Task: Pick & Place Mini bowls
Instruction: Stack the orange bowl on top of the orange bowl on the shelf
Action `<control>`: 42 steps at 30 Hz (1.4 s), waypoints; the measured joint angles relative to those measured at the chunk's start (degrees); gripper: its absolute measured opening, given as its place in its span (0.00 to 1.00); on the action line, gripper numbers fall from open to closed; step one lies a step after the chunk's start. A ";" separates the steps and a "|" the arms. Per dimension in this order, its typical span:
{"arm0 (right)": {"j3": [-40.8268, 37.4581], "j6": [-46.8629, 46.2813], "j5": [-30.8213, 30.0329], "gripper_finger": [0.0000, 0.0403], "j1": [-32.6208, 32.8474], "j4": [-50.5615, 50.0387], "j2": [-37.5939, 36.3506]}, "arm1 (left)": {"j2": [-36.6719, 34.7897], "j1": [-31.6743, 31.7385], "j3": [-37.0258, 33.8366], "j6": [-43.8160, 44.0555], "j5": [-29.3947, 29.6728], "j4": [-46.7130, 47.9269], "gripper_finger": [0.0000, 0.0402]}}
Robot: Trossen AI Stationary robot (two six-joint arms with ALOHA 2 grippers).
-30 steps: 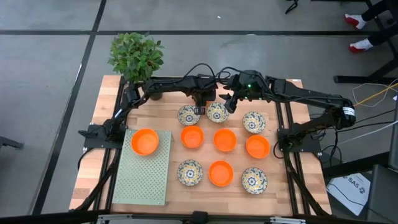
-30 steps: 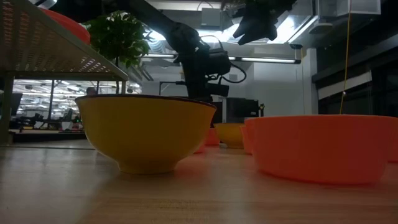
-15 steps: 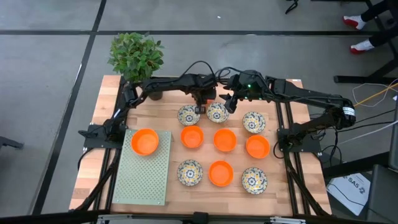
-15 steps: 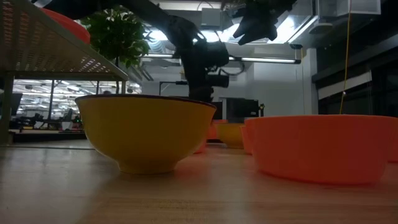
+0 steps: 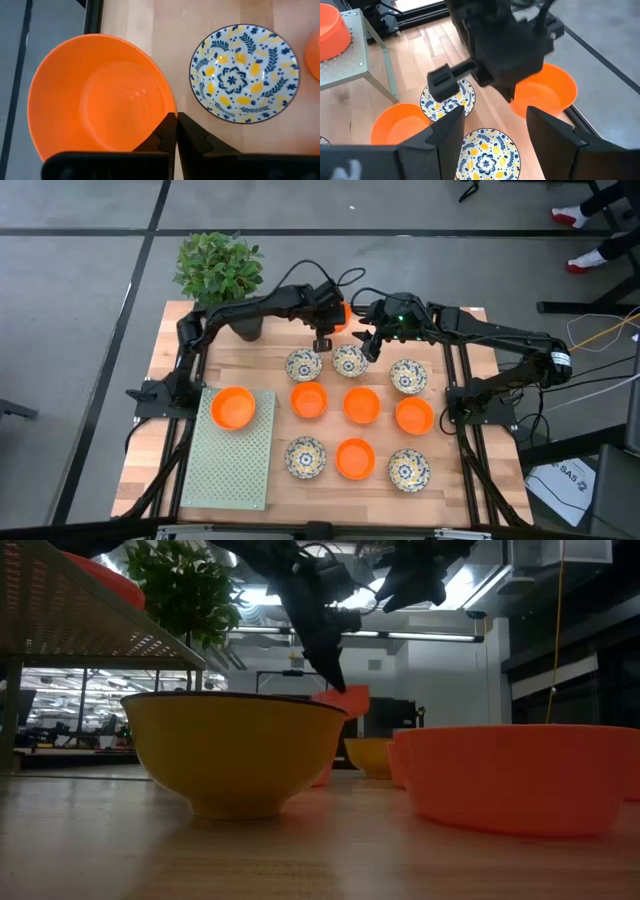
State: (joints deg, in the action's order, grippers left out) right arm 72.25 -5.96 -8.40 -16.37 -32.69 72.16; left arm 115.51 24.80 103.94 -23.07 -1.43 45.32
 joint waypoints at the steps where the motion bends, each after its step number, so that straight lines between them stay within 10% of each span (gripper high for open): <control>1: -0.02 0.00 0.00 0.53 0.01 0.02 0.00 | -0.51 0.06 0.00 0.00 0.00 0.57 0.01; 42: -0.04 -11.66 1.08 0.53 0.03 0.70 0.00 | -35.13 -10.88 -0.04 -0.73 -7.30 13.50 0.00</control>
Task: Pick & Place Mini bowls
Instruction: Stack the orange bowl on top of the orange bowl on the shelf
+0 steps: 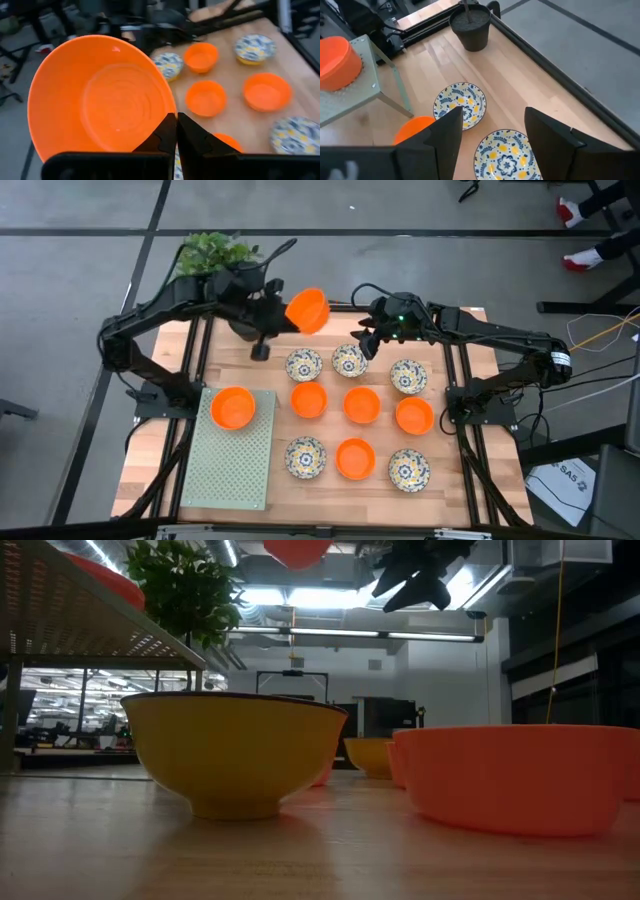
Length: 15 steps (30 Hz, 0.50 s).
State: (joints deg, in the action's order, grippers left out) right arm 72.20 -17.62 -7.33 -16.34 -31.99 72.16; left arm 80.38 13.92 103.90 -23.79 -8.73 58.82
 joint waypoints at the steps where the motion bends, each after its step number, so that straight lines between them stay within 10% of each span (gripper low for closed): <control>1: 0.00 -1.72 0.04 0.53 0.00 0.00 0.00 | -0.44 -0.94 0.00 0.04 0.01 0.92 0.00; 15: 0.00 -13.44 16.74 0.53 7.57 1.74 0.00 | -5.42 -18.10 0.00 7.86 1.46 25.13 0.00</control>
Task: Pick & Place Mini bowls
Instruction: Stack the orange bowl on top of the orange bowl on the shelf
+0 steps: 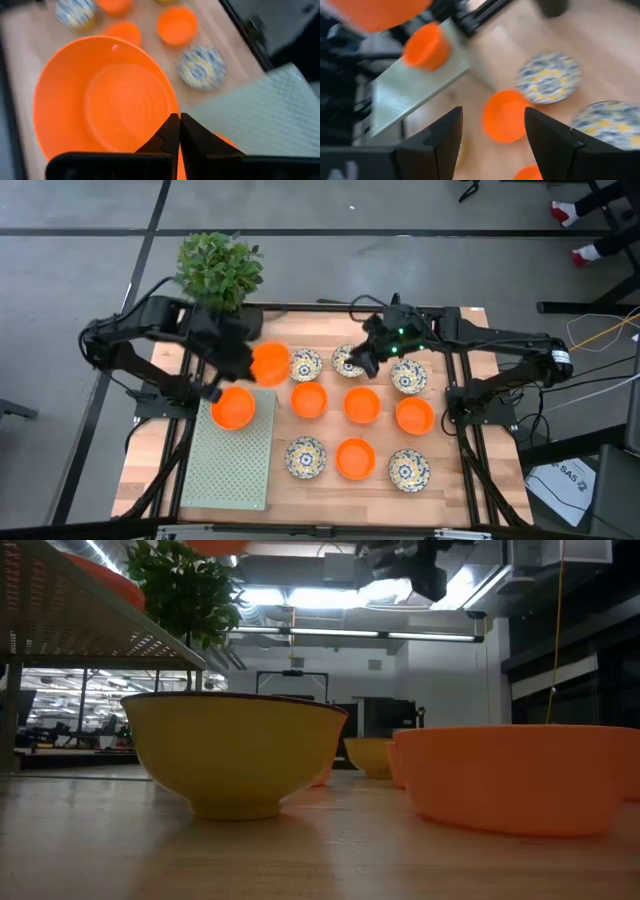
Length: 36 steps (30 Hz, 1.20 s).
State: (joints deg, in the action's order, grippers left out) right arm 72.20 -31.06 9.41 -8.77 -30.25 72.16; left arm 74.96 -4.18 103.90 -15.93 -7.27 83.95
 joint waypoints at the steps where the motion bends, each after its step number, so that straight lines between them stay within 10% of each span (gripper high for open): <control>1: 0.00 -0.01 0.80 0.53 1.15 0.32 0.00 | -0.44 -1.80 0.00 1.99 1.09 1.94 0.00; 17: 0.00 -4.69 -1.95 0.53 13.81 5.21 0.00 | -3.41 -26.83 -2.89 26.67 13.85 6.04 0.00; 36: 0.00 -7.06 -2.43 0.53 16.21 6.43 0.00 | -8.31 -28.35 -21.67 36.97 14.08 0.59 0.01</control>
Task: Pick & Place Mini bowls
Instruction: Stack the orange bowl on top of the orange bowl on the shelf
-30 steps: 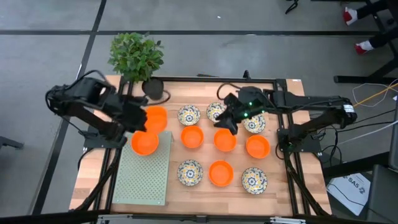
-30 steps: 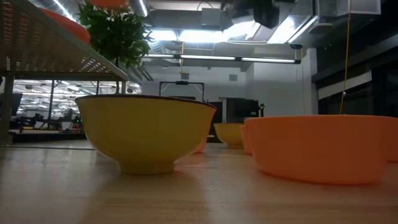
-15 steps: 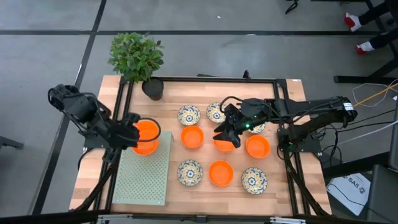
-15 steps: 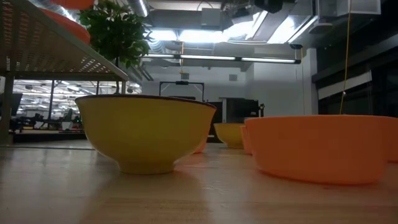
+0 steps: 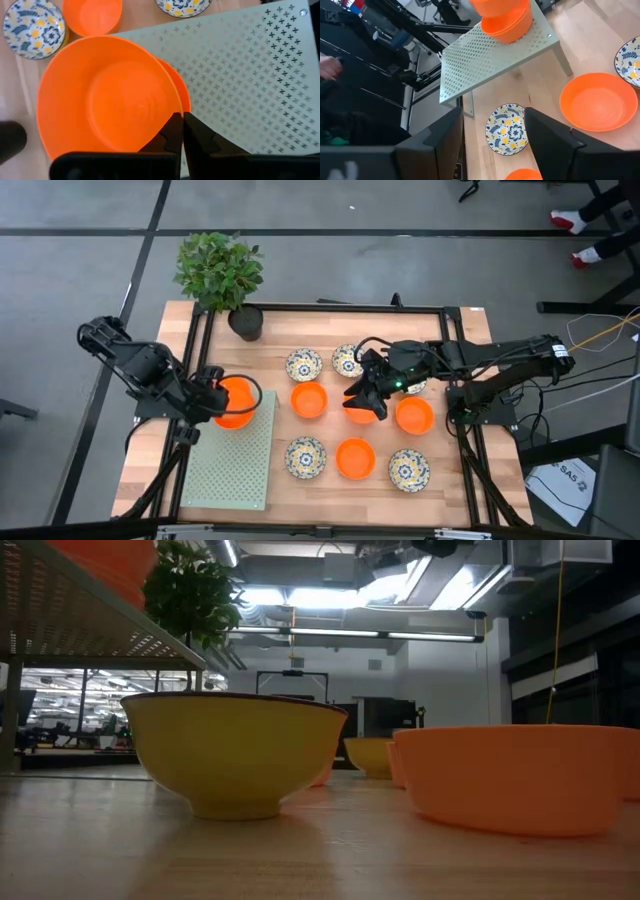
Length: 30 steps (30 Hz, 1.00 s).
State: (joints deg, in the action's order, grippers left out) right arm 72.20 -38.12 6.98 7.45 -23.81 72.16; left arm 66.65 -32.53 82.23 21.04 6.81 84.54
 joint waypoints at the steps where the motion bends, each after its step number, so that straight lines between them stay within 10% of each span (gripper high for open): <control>1: 0.00 -0.35 0.01 0.53 0.02 -0.02 0.00 | -0.07 0.00 -1.06 -0.47 -0.02 -0.96 0.01; 30: 0.00 0.28 0.07 0.53 -0.01 0.00 0.00 | 4.22 -2.26 -8.78 0.54 3.03 -4.04 0.07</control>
State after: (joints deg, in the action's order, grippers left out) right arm 72.20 -37.85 7.05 7.44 -23.81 72.16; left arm 70.87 -34.79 73.45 21.58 9.84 80.50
